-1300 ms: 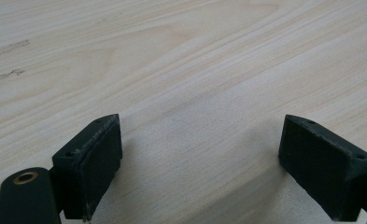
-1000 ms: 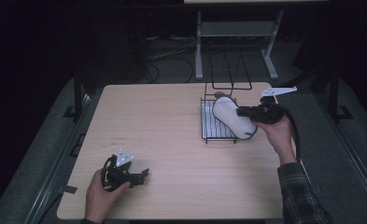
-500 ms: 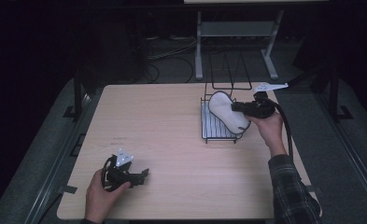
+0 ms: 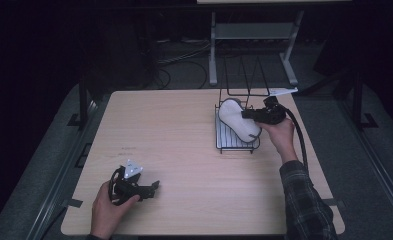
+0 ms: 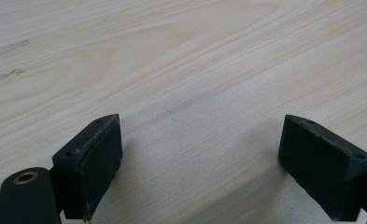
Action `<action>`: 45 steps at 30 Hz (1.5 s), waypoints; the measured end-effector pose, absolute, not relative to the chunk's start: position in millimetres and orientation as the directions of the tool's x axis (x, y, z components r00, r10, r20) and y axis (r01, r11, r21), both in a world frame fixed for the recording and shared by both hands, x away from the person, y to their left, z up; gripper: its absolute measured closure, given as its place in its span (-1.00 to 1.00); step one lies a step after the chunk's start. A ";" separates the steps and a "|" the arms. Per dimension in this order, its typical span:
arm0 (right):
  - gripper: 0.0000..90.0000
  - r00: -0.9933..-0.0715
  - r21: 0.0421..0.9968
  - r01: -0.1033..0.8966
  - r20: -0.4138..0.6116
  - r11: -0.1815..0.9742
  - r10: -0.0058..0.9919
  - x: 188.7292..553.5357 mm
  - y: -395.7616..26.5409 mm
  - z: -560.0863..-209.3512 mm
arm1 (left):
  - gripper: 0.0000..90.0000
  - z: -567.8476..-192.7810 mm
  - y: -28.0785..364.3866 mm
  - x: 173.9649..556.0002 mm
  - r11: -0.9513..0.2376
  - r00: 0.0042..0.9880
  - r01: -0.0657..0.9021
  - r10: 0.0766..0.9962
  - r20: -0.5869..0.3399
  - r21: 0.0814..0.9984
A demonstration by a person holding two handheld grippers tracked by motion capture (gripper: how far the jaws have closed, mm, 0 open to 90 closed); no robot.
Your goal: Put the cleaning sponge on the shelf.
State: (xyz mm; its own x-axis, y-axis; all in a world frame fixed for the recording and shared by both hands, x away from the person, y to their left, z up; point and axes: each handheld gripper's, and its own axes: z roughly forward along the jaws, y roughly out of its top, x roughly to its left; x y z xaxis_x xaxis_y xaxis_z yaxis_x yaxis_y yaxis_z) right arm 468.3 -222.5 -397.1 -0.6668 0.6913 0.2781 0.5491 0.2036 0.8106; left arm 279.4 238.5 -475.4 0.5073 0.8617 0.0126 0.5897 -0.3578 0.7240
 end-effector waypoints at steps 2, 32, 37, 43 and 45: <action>0.75 -0.665 0.809 0.551 0.280 0.202 0.692 469.0 -222.8 -397.9 | -0.72 -475.4 238.5 279.4 -0.358 0.507 0.590 0.862 0.013 0.724; 0.47 -0.622 0.813 0.545 0.226 0.207 0.750 472.0 -232.4 -403.5 | -0.72 -475.4 238.5 279.4 -0.358 0.507 0.590 0.862 0.013 0.724; 0.69 -0.626 0.807 0.544 0.208 0.230 0.752 467.6 -238.8 -402.5 | -0.72 -475.4 238.5 279.4 -0.358 0.507 0.590 0.862 0.012 0.724; 0.88 -0.625 0.792 0.558 0.206 0.247 0.753 454.9 -252.1 -411.3 | -0.72 -475.4 238.5 279.4 -0.358 0.508 0.590 0.862 0.012 0.724; 0.88 -0.622 0.789 0.562 0.208 0.246 0.755 450.9 -255.0 -413.3 | -0.72 -475.4 238.4 279.4 -0.357 0.507 0.590 0.862 0.012 0.724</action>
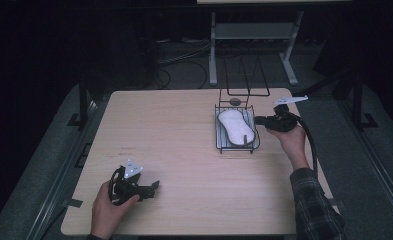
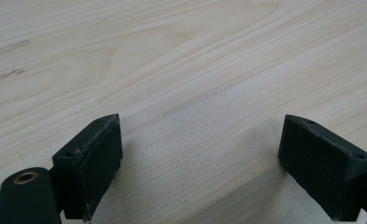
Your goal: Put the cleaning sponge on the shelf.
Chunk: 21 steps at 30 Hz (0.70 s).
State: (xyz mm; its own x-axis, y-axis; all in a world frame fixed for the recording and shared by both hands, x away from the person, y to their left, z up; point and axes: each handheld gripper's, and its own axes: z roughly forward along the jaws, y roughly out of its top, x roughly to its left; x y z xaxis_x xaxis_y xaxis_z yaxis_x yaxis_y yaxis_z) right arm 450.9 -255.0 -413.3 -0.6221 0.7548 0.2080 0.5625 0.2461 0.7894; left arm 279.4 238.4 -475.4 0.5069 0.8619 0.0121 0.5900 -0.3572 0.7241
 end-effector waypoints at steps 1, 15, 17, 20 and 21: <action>0.88 -0.622 0.790 0.562 0.210 0.243 0.755 448.6 -256.6 -414.0 | -0.72 -475.4 238.4 279.4 -0.357 0.507 0.590 0.862 0.012 0.724; 0.73 -0.626 0.790 0.550 0.174 0.272 0.760 409.0 -270.4 -418.0 | -0.72 -475.4 237.6 279.4 -0.355 0.504 0.592 0.864 0.011 0.724; 0.54 -0.621 0.788 0.548 0.159 0.280 0.767 397.9 -274.3 -418.1 | -0.72 -475.4 237.2 279.5 -0.353 0.503 0.592 0.864 0.010 0.724; 0.34 -0.608 0.790 0.552 0.164 0.266 0.777 385.1 -279.8 -418.8 | -0.72 -475.4 237.2 279.5 -0.353 0.503 0.592 0.864 0.010 0.724; 0.26 -0.605 0.789 0.554 0.164 0.265 0.779 382.7 -280.9 -419.5 | -0.72 -475.4 237.1 279.4 -0.354 0.503 0.592 0.864 0.010 0.724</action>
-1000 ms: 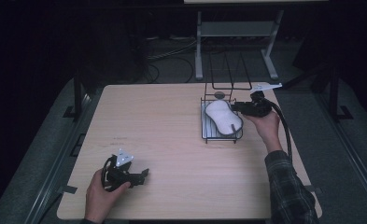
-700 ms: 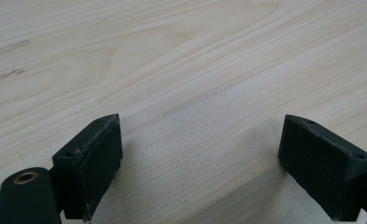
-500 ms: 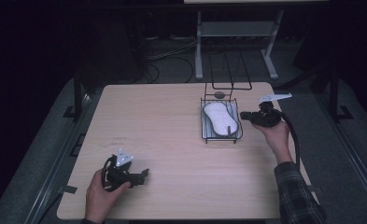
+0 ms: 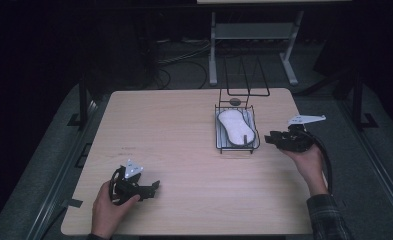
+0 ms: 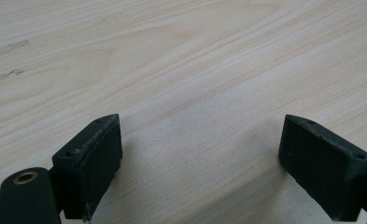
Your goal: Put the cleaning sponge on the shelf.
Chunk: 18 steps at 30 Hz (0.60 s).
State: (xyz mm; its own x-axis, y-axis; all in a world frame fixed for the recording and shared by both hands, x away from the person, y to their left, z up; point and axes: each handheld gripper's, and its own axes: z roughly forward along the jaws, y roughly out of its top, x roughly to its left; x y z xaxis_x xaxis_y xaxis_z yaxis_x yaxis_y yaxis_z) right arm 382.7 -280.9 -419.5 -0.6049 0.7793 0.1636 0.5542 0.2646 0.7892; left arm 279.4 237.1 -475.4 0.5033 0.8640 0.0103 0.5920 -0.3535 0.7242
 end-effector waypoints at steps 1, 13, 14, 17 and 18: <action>0.19 -0.601 0.788 0.557 0.163 0.264 0.783 379.4 -281.9 -420.6 | -0.72 -475.4 237.1 279.4 -0.354 0.504 0.592 0.864 0.010 0.724; -0.29 -0.553 0.764 0.576 0.102 0.291 0.827 339.0 -288.9 -427.6 | -0.72 -475.6 237.0 278.9 -0.353 0.503 0.590 0.864 0.012 0.726; -0.29 -0.553 0.764 0.576 0.102 0.291 0.827 339.0 -288.9 -427.6 | -0.72 -475.6 237.0 278.9 -0.353 0.503 0.590 0.864 0.012 0.726; -0.37 -0.545 0.762 0.583 0.112 0.280 0.831 324.3 -292.1 -431.6 | -0.72 -475.5 237.3 278.9 -0.357 0.505 0.590 0.863 0.014 0.724; -0.37 -0.545 0.762 0.583 0.112 0.280 0.831 324.3 -292.1 -431.6 | -0.72 -475.5 237.3 278.9 -0.357 0.505 0.590 0.863 0.014 0.724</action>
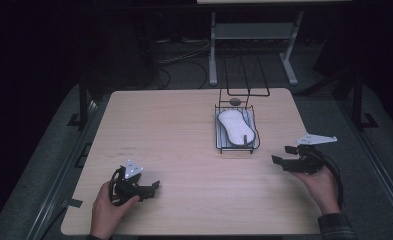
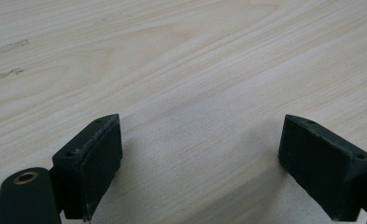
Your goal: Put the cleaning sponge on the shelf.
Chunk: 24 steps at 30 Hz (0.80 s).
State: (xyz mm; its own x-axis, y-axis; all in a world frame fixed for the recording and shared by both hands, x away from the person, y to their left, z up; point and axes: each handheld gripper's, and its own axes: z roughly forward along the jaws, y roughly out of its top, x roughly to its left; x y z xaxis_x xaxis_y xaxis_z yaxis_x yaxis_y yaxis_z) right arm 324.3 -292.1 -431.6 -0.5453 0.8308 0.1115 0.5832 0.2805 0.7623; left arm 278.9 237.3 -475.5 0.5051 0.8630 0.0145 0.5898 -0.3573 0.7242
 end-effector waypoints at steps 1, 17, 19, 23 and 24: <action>-0.37 -0.544 0.764 0.583 0.115 0.276 0.831 316.7 -293.8 -434.7 | -0.72 -475.6 237.0 278.9 -0.353 0.502 0.589 0.865 0.013 0.726; -0.52 -0.506 0.729 0.629 0.118 0.271 0.855 266.1 -301.3 -459.2 | -0.72 -475.6 237.1 278.9 -0.354 0.502 0.589 0.864 0.013 0.726; -0.54 -0.508 0.716 0.634 0.102 0.291 0.855 260.9 -299.6 -463.5 | -0.72 -475.6 237.0 278.9 -0.353 0.502 0.589 0.865 0.013 0.726; -0.57 -0.499 0.701 0.643 0.078 0.308 0.863 254.3 -297.3 -467.7 | -0.72 -475.6 237.1 278.9 -0.354 0.502 0.590 0.864 0.013 0.726; -0.58 -0.495 0.700 0.644 0.073 0.310 0.866 253.5 -297.1 -468.3 | -0.72 -475.6 237.1 278.9 -0.354 0.502 0.590 0.864 0.013 0.726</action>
